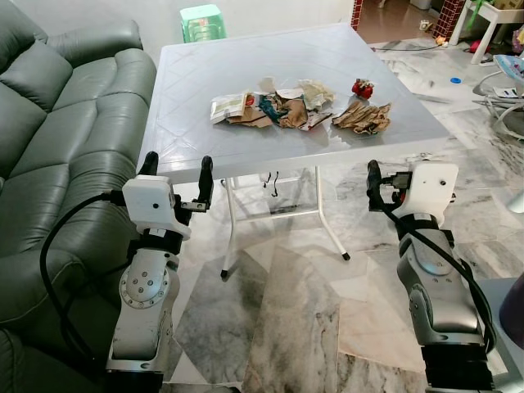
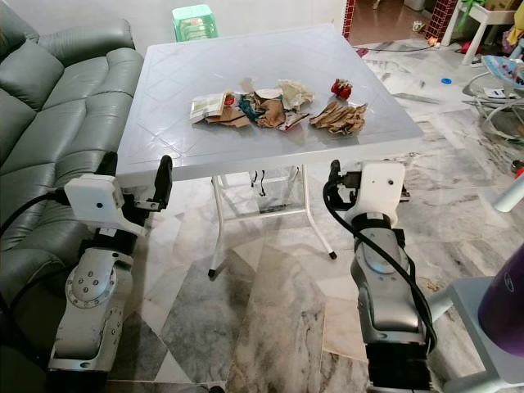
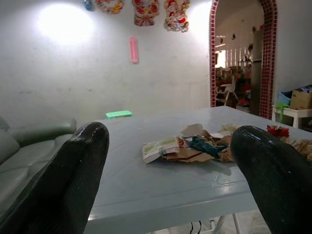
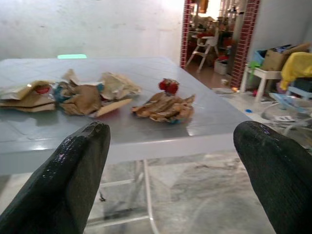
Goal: Picking trash to rubbish bin
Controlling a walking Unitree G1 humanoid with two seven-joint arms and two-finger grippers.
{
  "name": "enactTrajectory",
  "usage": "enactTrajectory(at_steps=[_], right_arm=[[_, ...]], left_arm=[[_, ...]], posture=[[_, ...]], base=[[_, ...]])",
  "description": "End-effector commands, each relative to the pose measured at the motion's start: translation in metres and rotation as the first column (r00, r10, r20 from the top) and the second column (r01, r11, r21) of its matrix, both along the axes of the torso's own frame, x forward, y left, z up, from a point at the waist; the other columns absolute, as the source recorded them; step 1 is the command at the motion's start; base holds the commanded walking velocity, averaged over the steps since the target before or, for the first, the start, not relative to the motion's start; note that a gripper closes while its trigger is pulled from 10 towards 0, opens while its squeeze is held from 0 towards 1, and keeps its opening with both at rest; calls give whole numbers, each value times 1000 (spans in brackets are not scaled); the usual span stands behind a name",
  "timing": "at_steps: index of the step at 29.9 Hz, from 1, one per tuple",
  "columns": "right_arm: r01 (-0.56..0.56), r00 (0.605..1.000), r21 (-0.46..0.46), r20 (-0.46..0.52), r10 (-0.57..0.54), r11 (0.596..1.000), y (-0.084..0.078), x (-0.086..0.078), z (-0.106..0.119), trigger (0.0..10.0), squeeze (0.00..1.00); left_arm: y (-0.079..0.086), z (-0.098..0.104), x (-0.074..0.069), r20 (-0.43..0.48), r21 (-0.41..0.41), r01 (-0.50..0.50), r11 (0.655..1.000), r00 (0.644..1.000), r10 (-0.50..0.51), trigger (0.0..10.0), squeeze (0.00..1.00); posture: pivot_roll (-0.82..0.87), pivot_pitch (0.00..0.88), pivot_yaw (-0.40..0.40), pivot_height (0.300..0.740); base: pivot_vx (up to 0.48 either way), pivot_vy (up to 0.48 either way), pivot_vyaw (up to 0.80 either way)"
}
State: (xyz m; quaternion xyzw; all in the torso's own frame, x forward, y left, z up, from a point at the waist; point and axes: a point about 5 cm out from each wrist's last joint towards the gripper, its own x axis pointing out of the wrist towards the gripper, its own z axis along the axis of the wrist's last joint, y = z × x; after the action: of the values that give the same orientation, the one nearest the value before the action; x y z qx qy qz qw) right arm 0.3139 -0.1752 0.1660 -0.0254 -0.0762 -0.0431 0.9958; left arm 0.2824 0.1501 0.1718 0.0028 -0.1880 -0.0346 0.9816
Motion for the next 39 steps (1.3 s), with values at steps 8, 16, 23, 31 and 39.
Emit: enactTrajectory(at_steps=[8,16,23,31,39], right_arm=[[84,994,-84,-67,-90,993,-8,9,2,10000,0],[111,994,-84,33,-108,990,-5,13,18,10000,0],[60,996,-22,-62,-62,998,-10,11,5,10000,0],[52,996,-37,-72,-55,998,-9,14,3,10000,0],[10,998,-76,-67,-15,997,-1,14,2,10000,0]], left_arm=[[9,9,2,50,85,-74,994,996,70,10000,1000],[9,9,6,38,66,-94,993,995,91,10000,1000],[10,4,12,-18,67,-122,990,992,124,10000,0],[3,4,14,-31,67,-82,994,996,84,10000,0],[5,3,16,-49,60,-99,993,994,102,10000,0]], posture=[[-29,82,54,740],[-35,81,55,740],[-30,78,49,740],[-32,71,54,740],[-28,73,52,740]], base=[[0,0,0],[0,0,0],[0,0,0],[0,0,0],[0,-45,0]])
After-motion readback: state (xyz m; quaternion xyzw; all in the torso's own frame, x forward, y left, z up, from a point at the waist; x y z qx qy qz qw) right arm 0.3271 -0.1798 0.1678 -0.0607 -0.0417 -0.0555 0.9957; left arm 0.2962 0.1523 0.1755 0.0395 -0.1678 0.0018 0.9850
